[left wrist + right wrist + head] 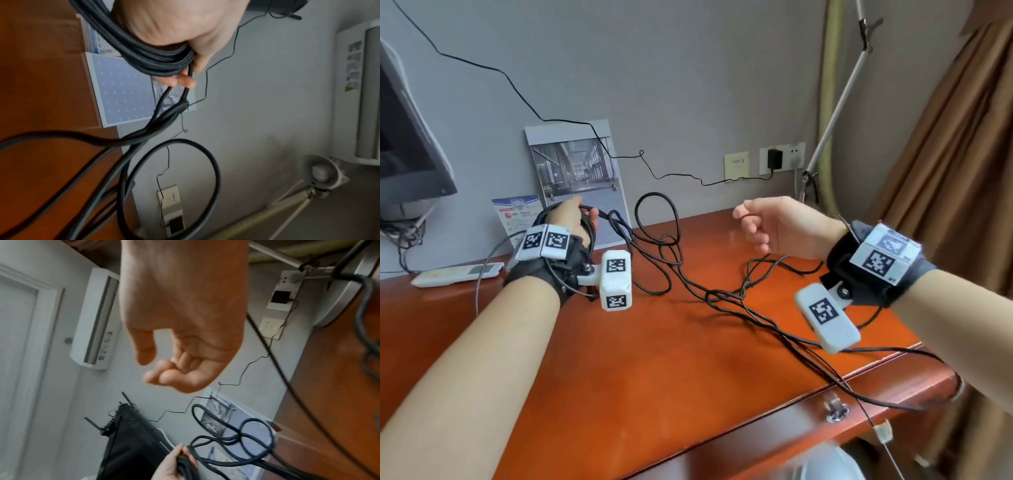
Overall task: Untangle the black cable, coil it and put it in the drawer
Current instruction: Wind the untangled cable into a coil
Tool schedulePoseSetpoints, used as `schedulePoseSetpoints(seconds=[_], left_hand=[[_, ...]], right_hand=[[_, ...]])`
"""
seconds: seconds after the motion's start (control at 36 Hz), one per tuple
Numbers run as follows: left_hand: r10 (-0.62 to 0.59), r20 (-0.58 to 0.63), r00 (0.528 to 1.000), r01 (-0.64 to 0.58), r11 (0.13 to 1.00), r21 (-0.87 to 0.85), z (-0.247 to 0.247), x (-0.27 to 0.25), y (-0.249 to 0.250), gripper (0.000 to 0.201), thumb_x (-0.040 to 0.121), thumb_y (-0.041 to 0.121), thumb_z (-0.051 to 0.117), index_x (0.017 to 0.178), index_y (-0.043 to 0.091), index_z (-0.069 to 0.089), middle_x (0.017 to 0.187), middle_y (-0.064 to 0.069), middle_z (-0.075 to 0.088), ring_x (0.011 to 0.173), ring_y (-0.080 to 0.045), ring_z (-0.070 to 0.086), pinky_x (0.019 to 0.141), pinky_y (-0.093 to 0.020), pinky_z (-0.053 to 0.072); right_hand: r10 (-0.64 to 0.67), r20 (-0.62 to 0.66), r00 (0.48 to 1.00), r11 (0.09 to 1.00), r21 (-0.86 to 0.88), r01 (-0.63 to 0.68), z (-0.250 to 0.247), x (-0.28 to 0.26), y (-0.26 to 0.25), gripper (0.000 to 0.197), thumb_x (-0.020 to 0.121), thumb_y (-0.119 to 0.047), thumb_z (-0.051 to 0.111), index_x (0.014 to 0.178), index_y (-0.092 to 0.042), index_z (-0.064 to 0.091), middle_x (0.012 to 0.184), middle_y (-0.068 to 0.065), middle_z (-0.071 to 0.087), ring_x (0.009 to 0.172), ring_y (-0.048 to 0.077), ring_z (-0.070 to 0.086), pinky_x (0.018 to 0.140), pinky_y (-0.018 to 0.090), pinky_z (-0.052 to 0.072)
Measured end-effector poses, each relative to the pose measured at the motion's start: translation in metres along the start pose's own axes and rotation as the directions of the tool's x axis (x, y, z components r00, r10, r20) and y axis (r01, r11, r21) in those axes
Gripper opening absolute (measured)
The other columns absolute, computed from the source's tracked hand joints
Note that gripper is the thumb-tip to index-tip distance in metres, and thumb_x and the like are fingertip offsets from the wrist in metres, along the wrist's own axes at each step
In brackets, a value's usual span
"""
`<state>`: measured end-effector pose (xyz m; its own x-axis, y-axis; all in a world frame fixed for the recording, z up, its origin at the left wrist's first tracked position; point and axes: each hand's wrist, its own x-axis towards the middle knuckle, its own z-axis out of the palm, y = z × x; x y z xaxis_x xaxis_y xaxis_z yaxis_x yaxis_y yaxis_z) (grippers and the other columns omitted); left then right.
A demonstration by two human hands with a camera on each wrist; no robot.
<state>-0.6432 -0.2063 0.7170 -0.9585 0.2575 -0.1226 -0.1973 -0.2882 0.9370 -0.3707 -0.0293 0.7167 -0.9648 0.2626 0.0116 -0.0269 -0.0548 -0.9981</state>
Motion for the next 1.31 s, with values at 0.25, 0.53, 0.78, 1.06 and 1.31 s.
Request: schedulePoseSetpoints(seconds=[0.25, 0.53, 0.78, 1.06, 1.31], left_hand=[[0.045, 0.149, 0.988, -0.039, 0.998, -0.045, 0.027, -0.038, 0.005, 0.024, 0.098, 0.025, 0.049, 0.077, 0.014, 0.048, 0.07, 0.001, 0.051, 0.044, -0.004, 0.055, 0.047, -0.017, 0.046], [0.144, 0.161, 0.976, -0.145, 0.989, -0.01, 0.038, -0.069, 0.009, 0.016, 0.096, 0.022, 0.054, 0.081, 0.016, 0.052, 0.071, 0.003, 0.054, 0.047, -0.001, 0.055, 0.053, -0.017, 0.047], [0.169, 0.125, 0.978, -0.17, 0.985, -0.002, 0.023, -0.064, 0.013, 0.016, 0.097, 0.02, 0.053, 0.081, 0.016, 0.053, 0.071, 0.002, 0.053, 0.051, -0.002, 0.054, 0.052, -0.016, 0.045], [0.144, 0.024, 0.989, -0.144, 0.99, 0.006, -0.007, -0.035, 0.018, 0.018, 0.097, 0.024, 0.053, 0.081, 0.017, 0.052, 0.072, 0.002, 0.053, 0.045, 0.0, 0.054, 0.049, -0.015, 0.046], [0.123, -0.026, 0.992, -0.123, 0.992, 0.0, -0.039, -0.016, 0.029, 0.019, 0.098, 0.027, 0.05, 0.082, 0.017, 0.049, 0.075, 0.003, 0.054, 0.05, 0.0, 0.056, 0.049, -0.015, 0.046]], right_hand=[[-0.107, 0.065, 0.992, 0.994, 0.038, 0.105, 0.034, 0.007, -0.03, 0.02, 0.094, -0.018, 0.041, 0.08, -0.014, 0.054, 0.051, -0.004, 0.047, 0.038, 0.008, 0.034, 0.039, 0.019, 0.031], [0.25, -0.207, 0.946, 0.272, -0.922, -0.274, 0.071, 0.029, 0.053, 0.036, 0.09, -0.027, 0.058, 0.112, 0.001, 0.063, 0.057, 0.004, 0.058, 0.035, 0.012, 0.046, 0.033, 0.014, 0.037], [0.359, -0.047, 0.932, 0.17, -0.979, -0.115, 0.067, 0.031, 0.018, 0.024, 0.093, -0.01, 0.043, 0.096, -0.02, 0.064, 0.056, 0.004, 0.064, 0.044, 0.011, 0.059, 0.052, 0.023, 0.054], [0.55, -0.093, 0.83, 0.032, -0.991, -0.132, 0.043, 0.01, -0.037, 0.018, 0.088, -0.026, 0.055, 0.077, -0.011, 0.055, 0.079, -0.001, 0.073, 0.069, 0.013, 0.055, 0.063, 0.032, 0.052], [0.658, -0.387, 0.646, -0.161, -0.91, -0.381, 0.045, 0.004, -0.051, 0.064, 0.098, -0.053, 0.021, 0.066, -0.013, 0.06, 0.105, -0.003, 0.068, 0.08, 0.019, 0.049, 0.091, 0.049, 0.039]])
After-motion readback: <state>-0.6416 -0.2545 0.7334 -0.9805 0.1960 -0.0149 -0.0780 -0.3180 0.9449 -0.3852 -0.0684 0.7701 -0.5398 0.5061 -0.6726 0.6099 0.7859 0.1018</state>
